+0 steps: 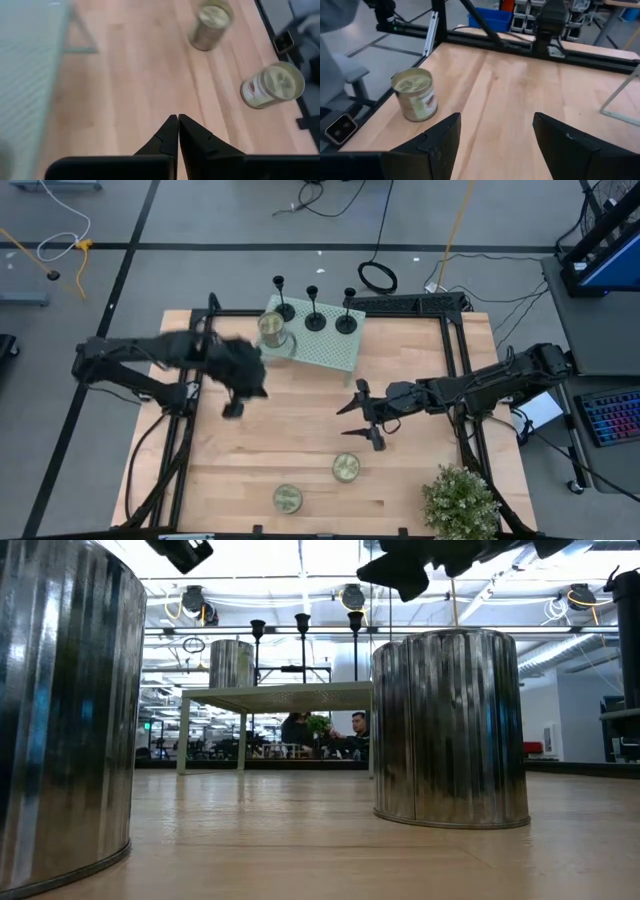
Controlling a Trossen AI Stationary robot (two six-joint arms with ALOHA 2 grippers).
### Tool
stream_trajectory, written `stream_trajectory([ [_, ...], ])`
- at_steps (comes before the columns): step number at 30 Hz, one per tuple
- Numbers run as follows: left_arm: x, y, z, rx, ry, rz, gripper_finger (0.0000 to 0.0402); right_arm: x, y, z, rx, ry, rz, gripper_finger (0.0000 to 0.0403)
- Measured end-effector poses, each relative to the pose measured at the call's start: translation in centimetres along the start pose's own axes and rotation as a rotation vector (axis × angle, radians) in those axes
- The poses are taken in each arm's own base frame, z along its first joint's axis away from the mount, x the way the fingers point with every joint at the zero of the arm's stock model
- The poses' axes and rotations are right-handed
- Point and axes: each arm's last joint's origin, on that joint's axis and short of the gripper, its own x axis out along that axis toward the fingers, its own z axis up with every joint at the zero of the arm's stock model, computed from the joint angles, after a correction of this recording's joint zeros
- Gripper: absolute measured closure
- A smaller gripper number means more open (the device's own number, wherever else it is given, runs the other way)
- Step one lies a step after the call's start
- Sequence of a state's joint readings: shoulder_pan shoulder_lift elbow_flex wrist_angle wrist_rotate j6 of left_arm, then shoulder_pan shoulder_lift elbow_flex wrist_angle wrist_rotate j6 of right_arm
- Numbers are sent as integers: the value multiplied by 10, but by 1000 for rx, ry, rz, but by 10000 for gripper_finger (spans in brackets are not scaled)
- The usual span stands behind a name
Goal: Pick & Place candle stick holders
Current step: Put the bottom silver scented candle on the shelf aligned with the other silver scented candle
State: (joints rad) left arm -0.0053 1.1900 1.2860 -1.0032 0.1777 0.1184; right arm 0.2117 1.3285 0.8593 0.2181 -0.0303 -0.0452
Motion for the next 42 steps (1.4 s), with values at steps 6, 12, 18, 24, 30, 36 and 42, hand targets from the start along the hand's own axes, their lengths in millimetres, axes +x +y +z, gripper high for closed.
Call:
stream_trajectory([
  [6, 62, -45, -20, 139, -70, -123, 398, 0, 8, -2, -9, 27, 27, 161],
  [12, 101, -85, -47, 171, -209, -254, 380, 0, 10, -7, -10, 29, 30, 161],
  [18, 120, -109, -65, 200, -275, -341, 391, 0, 10, -24, -10, 51, 30, 161],
  [24, 142, -129, -60, 243, -316, -378, 374, -1, 11, -40, 20, 39, 29, 161],
  [30, 153, -136, -44, 241, -312, -373, 299, -3, 11, -55, 30, 76, 30, 161],
  [36, 157, -156, -38, 343, -316, -445, 253, -4, 11, -62, 25, 97, 31, 161],
  [42, 186, -163, -49, 339, -246, -408, 249, -4, 11, -62, -56, 95, 35, 161],
])
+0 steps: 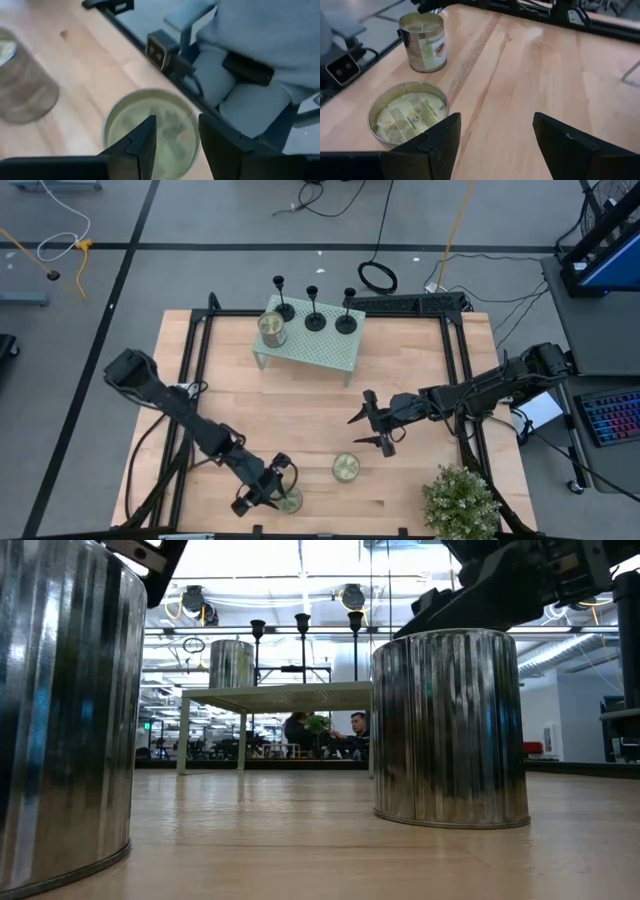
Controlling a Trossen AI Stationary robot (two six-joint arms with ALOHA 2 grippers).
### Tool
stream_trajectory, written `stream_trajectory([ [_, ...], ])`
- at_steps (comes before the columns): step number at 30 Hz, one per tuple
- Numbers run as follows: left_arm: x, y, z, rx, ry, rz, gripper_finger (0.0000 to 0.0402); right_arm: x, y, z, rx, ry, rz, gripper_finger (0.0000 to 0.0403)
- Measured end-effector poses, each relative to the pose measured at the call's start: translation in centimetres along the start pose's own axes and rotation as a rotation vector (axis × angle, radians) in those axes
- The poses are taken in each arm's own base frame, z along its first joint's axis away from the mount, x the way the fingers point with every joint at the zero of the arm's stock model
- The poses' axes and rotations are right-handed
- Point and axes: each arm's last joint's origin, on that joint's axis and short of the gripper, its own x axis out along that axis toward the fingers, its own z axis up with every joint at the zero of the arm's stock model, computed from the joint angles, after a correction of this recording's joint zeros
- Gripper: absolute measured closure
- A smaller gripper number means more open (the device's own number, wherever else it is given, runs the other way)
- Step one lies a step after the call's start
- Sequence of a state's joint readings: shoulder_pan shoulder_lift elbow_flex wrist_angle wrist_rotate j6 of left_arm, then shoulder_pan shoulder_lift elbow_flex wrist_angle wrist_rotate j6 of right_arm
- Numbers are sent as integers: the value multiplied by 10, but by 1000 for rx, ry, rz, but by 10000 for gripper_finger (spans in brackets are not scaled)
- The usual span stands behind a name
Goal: Pick & Place candle stick holders
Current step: Put the bottom silver scented candle on the shelf aligned with the other silver scented candle
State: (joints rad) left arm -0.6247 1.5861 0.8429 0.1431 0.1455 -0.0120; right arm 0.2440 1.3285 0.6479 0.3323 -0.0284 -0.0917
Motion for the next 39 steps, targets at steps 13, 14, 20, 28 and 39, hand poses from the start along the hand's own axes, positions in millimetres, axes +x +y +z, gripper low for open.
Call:
stream_trajectory([
  [13, 9, -7, -4, -186, 4, 35, 286, -1, -1, 11, -319, -117, -28, 161],
  [14, 9, -7, -4, -205, 1, 38, 286, -1, -1, 12, -349, -118, -31, 161],
  [20, 10, -16, -5, -195, 6, 41, 286, -1, -1, 12, -474, -117, -37, 161],
  [28, 6, -26, 0, -138, 170, 155, 286, -1, -1, 12, -476, -124, -40, 161],
  [39, 4, -21, -6, 28, 264, 192, 286, -1, -1, 13, -474, -129, -41, 161],
])
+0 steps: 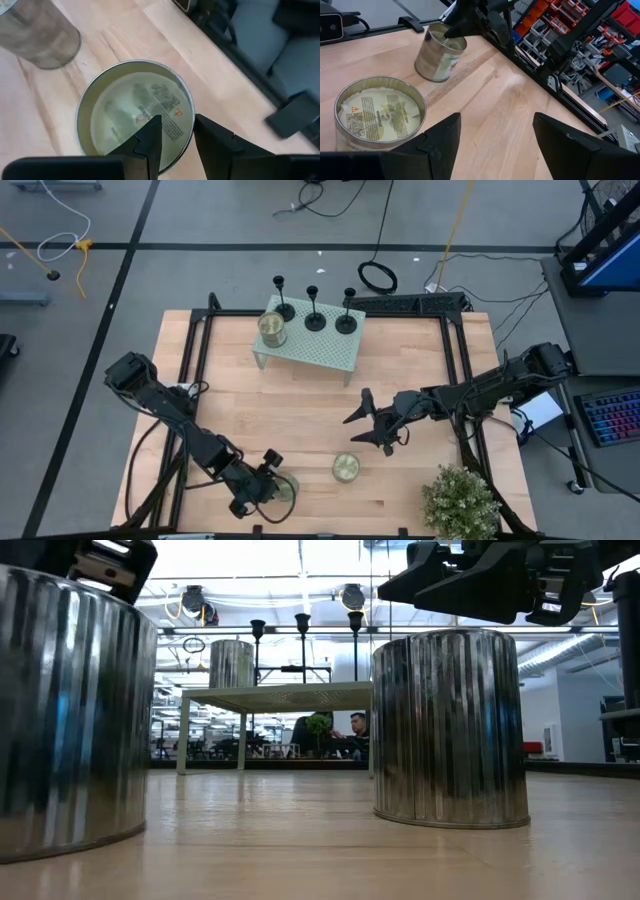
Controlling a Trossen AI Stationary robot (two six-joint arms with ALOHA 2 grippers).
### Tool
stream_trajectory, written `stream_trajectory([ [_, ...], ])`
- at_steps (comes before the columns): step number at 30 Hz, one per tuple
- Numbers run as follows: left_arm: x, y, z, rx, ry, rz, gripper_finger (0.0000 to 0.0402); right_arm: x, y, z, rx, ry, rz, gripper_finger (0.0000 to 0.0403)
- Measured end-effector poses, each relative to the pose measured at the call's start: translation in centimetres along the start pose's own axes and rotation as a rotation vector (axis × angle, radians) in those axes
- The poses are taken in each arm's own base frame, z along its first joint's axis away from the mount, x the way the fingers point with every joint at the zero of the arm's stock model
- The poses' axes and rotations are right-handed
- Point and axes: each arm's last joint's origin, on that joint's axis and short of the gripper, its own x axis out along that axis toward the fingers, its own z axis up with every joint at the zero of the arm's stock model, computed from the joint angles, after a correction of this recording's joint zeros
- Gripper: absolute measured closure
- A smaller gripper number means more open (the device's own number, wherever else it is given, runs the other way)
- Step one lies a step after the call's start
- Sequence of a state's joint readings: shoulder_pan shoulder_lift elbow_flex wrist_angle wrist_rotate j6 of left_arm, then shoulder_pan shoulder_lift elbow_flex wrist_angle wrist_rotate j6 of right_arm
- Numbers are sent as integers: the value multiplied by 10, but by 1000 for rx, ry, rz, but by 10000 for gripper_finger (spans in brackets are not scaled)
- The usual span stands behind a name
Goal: Pick & Place candle stick holders
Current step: Put the bottom silver scented candle on the shelf aligned with the other silver scented candle
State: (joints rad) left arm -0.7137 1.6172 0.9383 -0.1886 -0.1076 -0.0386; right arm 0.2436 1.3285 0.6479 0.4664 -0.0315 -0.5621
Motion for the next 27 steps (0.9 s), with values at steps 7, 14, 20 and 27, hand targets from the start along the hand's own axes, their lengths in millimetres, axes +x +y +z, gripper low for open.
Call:
stream_trajectory([
  [7, 1, 16, -8, -27, 92, -14, 291, 0, 0, 0, 43, 0, 0, 161],
  [14, 1, 28, -10, -34, 105, -36, 379, 0, 0, 0, 108, -1, 0, 161],
  [20, -7, 46, -9, -74, 94, 11, 386, 0, 0, 0, 191, -1, 0, 161],
  [27, -65, 84, -8, -123, 46, 157, 394, 0, -1, 2, 247, -20, -10, 161],
])
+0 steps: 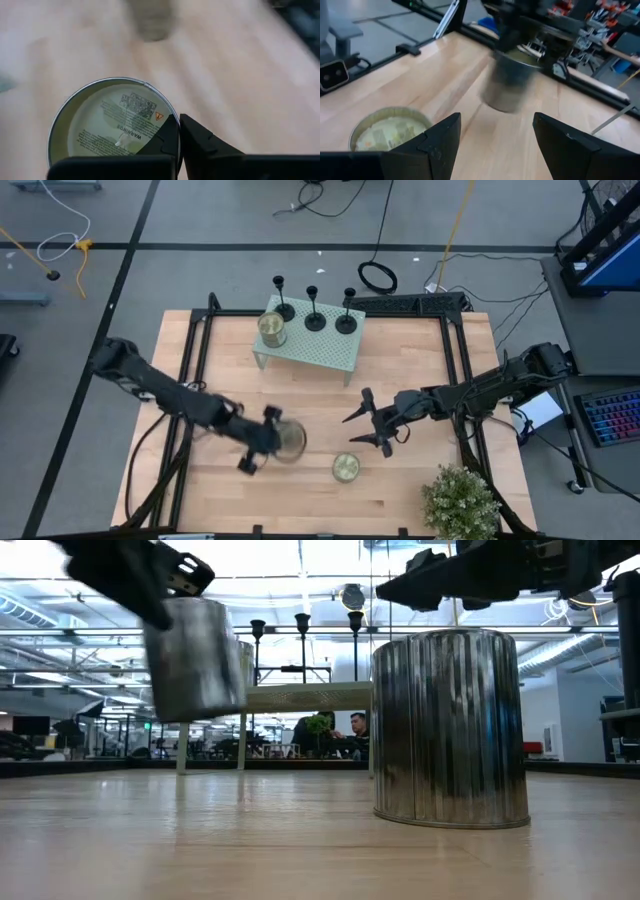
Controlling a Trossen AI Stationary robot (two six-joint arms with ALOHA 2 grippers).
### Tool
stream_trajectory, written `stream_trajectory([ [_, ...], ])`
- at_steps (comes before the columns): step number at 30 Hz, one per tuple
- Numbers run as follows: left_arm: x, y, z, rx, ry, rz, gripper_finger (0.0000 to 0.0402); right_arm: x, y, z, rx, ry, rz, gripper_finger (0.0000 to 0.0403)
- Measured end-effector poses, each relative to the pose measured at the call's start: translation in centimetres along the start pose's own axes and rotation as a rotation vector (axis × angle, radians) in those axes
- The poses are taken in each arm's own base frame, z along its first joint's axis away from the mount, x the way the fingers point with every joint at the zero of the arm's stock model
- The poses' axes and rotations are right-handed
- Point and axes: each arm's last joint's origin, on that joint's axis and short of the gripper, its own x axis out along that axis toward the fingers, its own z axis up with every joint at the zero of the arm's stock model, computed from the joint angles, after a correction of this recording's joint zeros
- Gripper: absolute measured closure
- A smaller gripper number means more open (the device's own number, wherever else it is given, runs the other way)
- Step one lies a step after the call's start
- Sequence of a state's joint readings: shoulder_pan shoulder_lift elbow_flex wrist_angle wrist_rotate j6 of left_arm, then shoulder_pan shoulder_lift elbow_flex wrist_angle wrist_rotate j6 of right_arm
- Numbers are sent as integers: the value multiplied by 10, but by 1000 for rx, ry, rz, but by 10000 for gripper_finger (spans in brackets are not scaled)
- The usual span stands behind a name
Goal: Pick & Place candle stick holders
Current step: Put the bottom silver scented candle on the shelf aligned with the other silver scented candle
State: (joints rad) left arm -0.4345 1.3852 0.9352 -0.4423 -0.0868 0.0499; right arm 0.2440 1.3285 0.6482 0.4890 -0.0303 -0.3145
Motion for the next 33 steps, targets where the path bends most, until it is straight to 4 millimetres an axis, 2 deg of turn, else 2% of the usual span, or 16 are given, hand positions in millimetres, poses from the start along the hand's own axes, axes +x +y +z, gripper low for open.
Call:
stream_trajectory([
  [5, -45, 46, 3, -111, -77, 188, 395, 0, -2, 6, -14, -66, -24, 161],
  [9, -79, 83, 21, -185, -93, 304, 397, -1, -4, 10, -16, -108, -40, 161],
  [14, -106, 124, 49, -261, -53, 397, 398, -1, -4, 11, 3, -108, -39, 161],
  [17, -106, 150, 57, -277, 24, 422, 396, -1, -4, 10, 12, -107, -38, 161],
  [24, -67, 205, 49, -303, 155, 372, 397, -1, -4, 10, 12, -102, -36, 161],
  [27, -60, 221, 40, -345, 194, 370, 393, -1, -4, 10, 12, -100, -36, 161],
  [33, -63, 243, 32, -377, 144, 362, 395, -1, -4, 10, 3, -100, -36, 161],
])
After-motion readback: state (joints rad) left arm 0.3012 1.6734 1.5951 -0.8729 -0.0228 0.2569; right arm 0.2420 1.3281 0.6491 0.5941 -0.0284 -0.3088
